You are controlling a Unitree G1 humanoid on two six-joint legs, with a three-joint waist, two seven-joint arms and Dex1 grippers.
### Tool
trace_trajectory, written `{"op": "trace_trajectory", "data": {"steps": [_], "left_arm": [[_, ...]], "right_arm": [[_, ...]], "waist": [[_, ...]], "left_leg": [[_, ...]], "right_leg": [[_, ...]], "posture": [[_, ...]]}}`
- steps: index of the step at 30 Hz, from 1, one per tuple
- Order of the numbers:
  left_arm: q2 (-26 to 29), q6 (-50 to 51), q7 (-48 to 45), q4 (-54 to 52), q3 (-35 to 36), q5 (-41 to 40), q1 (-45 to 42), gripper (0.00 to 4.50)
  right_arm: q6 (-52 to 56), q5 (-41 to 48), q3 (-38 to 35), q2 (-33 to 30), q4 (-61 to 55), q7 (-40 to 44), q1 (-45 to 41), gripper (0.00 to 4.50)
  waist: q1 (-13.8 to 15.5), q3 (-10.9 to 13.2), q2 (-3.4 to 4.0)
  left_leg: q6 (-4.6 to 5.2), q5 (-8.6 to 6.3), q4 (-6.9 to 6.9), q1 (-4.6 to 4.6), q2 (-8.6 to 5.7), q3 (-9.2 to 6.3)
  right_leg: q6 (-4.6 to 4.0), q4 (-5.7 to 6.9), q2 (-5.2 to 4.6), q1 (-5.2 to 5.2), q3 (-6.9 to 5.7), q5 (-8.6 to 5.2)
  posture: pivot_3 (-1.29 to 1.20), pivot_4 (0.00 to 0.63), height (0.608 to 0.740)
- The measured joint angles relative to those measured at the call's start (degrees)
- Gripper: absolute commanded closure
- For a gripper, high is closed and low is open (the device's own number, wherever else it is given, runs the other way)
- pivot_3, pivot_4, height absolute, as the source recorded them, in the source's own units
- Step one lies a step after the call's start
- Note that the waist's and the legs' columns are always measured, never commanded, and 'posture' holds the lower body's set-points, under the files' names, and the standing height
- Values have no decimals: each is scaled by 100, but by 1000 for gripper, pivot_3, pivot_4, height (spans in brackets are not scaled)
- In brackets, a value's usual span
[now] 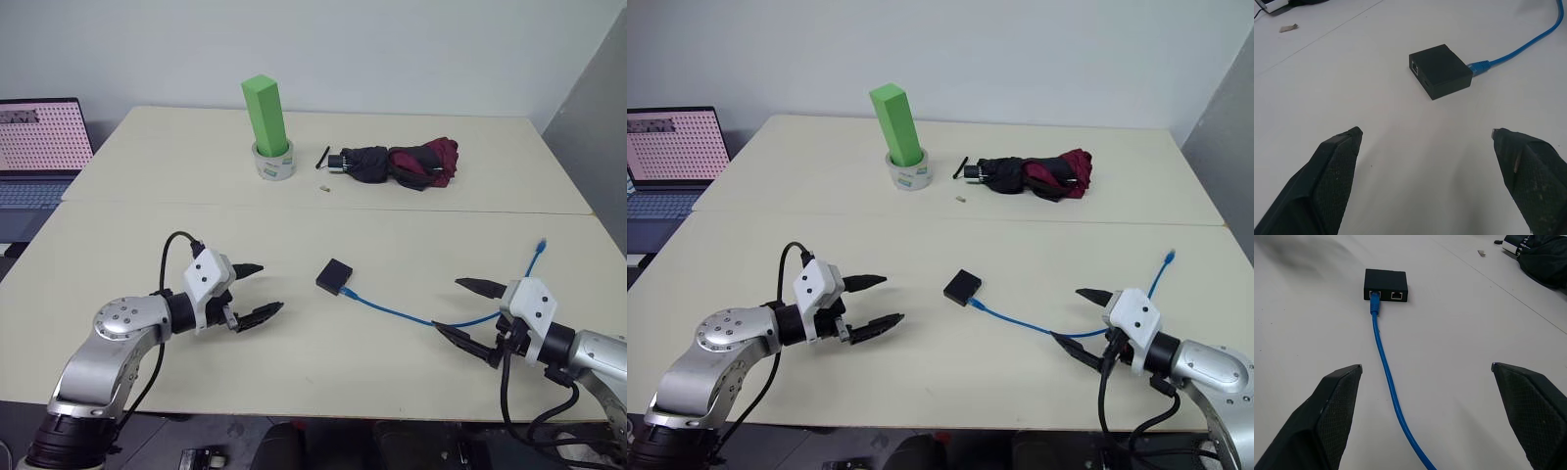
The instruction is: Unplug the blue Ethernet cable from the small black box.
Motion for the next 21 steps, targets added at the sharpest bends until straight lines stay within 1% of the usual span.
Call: {"op": "trace_trajectory", "data": {"steps": [13, 18, 21], "left_arm": [[-5, 87, -82, -105, -122, -26, -45, 0], [-2, 131, -120, -140, -176, -50, -40, 0], [-2, 130, -223, -139, -344, -44, -62, 0]], "right_arm": [[114, -15, 125, 1, -1, -106, -91, 8], [316, -140, 523, 28, -9, -222, -223, 8], [348, -363, 1049, 227, 34, -366, -671, 8]], "waist": [[-1, 0, 0], [-2, 0, 0], [-5, 0, 0]], "left_leg": [[0, 0, 0, 0, 0, 0], [0, 0, 0, 0, 0, 0], [-1, 1, 0, 0, 1, -2]], "right_leg": [[0, 0, 0, 0, -1, 0], [0, 0, 0, 0, 1, 0], [0, 2, 3, -2, -1, 0]], "posture": [[0, 150, 740], [0, 150, 740], [0, 150, 740]]}}
